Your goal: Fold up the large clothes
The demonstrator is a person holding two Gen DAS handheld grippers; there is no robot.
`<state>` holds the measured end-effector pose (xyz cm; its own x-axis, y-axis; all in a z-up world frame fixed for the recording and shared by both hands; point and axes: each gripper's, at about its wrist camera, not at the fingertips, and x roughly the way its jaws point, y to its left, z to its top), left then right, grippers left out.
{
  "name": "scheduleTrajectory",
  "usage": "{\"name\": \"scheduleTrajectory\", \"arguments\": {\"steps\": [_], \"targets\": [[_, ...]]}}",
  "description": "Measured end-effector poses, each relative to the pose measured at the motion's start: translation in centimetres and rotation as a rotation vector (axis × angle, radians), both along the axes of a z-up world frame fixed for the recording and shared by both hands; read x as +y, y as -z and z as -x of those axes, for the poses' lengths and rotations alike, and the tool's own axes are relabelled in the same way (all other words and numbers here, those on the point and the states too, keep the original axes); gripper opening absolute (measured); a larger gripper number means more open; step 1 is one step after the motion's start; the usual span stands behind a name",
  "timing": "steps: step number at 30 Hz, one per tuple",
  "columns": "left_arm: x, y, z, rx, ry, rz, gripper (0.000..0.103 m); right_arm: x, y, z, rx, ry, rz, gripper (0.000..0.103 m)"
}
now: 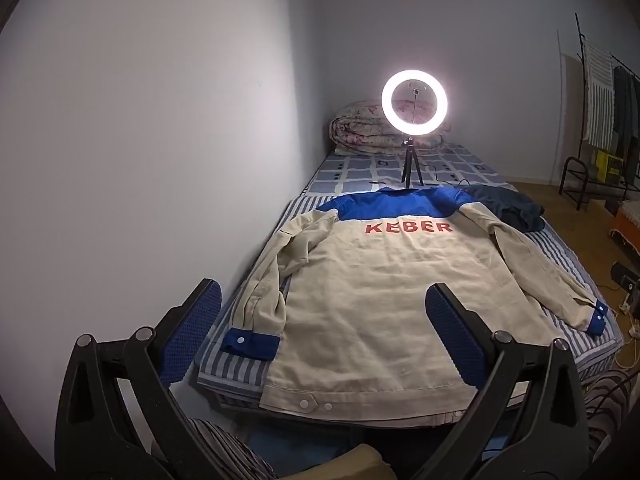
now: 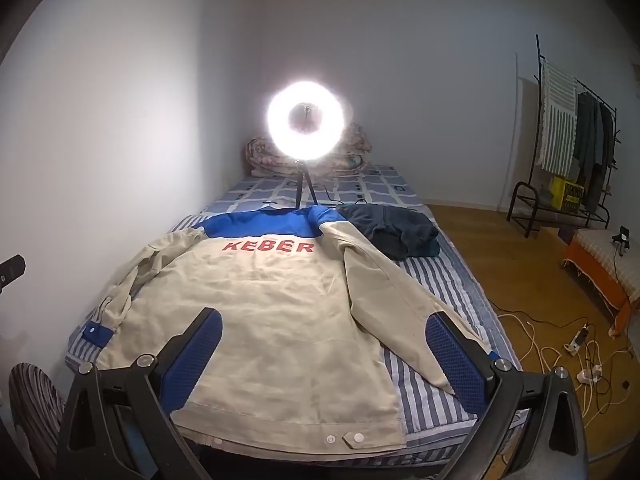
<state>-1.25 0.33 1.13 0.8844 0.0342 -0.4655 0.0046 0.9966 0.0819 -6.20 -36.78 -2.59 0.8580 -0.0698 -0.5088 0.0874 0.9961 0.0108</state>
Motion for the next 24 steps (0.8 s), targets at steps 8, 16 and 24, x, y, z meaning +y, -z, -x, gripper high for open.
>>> {"name": "scheduleTrajectory", "arguments": {"steps": [8,16,24], "targets": [[-0.1,-0.9,-0.1,-0.004,-0.001,0.003,0.103,-0.2,0.1,0.1,-0.002,0.007,-0.009,0.103],[-0.3,-1.3,0.0,-0.005,0.004,0.010,0.103,-0.1,0.0,0.0,-0.004,0.009,-0.006,0.103],[-0.4,-1.7,-0.1,-0.010,0.001,0.014,0.103,-0.1,0.0,0.0,-0.004,0.010,-0.008,0.103]]}}
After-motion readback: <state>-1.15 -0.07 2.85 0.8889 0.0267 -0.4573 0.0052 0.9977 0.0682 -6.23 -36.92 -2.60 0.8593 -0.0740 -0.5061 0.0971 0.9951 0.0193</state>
